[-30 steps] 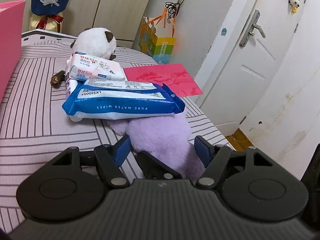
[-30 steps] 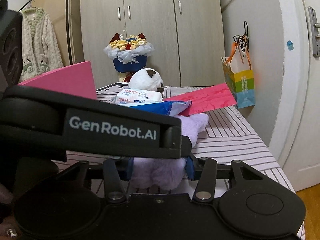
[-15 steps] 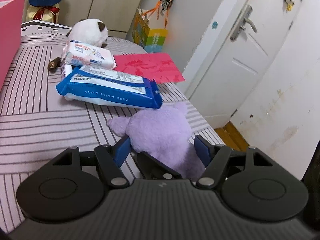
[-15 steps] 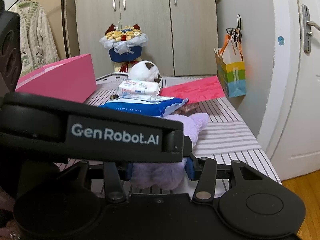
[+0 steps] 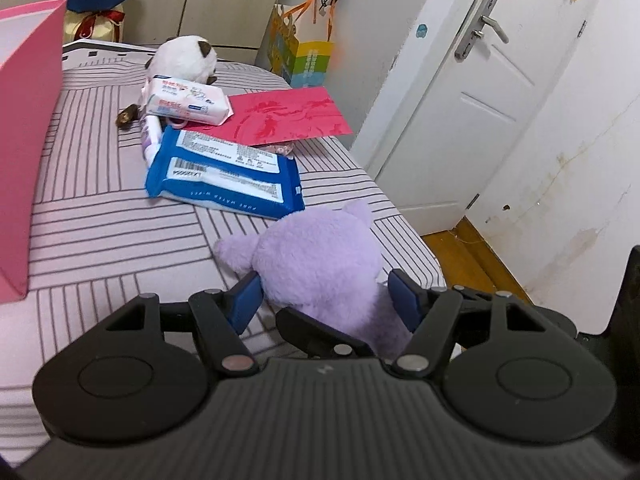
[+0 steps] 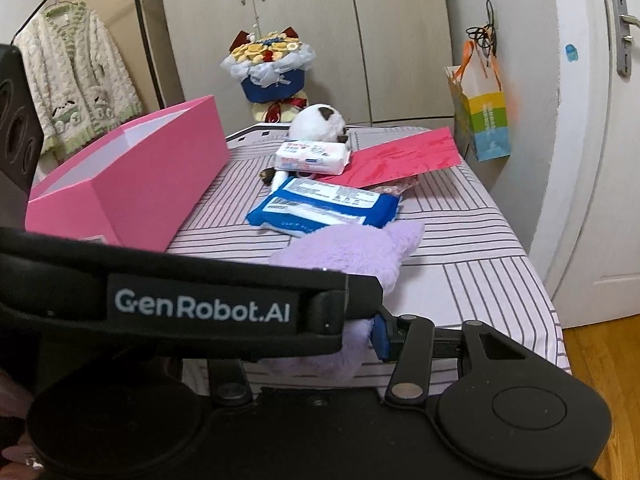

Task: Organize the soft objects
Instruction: 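Grasp the lilac plush toy with the right tool and lift it, then carry the lilac plush over the pink box with the right tool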

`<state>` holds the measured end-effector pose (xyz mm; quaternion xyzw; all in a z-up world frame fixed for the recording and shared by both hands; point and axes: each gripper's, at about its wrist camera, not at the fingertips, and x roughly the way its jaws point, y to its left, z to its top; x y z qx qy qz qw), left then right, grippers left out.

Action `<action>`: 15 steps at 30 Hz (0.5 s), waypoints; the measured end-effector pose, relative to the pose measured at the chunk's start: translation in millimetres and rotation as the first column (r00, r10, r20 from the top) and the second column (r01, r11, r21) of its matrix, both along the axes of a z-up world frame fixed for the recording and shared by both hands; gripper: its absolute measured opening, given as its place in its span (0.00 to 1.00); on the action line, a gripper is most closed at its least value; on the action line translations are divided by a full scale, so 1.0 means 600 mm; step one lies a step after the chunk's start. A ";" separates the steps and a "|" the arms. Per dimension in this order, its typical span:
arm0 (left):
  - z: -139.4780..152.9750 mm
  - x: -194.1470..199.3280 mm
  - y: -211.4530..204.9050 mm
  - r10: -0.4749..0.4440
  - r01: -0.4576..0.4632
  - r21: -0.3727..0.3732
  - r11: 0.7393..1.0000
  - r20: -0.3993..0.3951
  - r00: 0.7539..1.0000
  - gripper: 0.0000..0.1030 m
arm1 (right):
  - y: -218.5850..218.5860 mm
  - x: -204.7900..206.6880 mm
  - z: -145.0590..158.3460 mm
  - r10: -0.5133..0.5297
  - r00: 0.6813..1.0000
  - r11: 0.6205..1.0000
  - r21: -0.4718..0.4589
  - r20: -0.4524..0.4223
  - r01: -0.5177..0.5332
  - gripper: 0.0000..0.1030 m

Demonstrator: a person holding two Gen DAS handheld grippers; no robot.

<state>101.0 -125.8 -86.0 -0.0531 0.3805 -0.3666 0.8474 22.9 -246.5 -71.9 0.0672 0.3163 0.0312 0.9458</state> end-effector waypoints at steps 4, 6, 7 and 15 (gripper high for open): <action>0.007 -0.015 0.020 0.017 -0.017 -0.002 1.000 -0.002 1.000 0.65 | 0.012 -0.007 0.011 0.042 0.999 0.999 0.007 -0.025 -0.042 0.52; 0.012 -0.022 0.031 0.024 -0.024 -0.009 1.000 -0.007 1.000 0.65 | 0.020 -0.012 0.017 0.068 0.997 0.998 -0.006 -0.032 -0.069 0.52; 0.015 -0.026 0.036 0.027 -0.028 -0.011 1.000 -0.004 1.000 0.65 | 0.024 -0.014 0.021 0.077 0.996 0.997 -0.014 -0.033 -0.077 0.52; 0.056 -0.068 0.074 0.067 -0.066 -0.046 0.997 0.030 0.997 0.65 | 0.045 -0.042 0.068 0.194 0.981 0.979 -0.054 -0.012 -0.195 0.52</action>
